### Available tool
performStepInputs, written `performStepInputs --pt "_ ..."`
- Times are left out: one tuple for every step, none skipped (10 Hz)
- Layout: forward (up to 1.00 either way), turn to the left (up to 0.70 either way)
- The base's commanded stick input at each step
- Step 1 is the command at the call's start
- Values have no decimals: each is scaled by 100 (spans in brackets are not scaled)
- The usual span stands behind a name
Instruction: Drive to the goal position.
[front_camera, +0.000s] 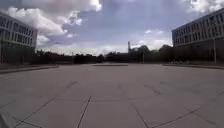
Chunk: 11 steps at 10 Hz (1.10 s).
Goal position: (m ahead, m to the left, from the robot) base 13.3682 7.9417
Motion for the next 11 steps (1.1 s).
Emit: performStepInputs --pt "70 0" --pt "70 0" --pt "70 0" --pt "70 0" --pt "70 -1" --pt "70 -7" --pt "70 -21" --pt "70 -29" --pt "70 -27" --pt "70 -24" --pt "70 -22"
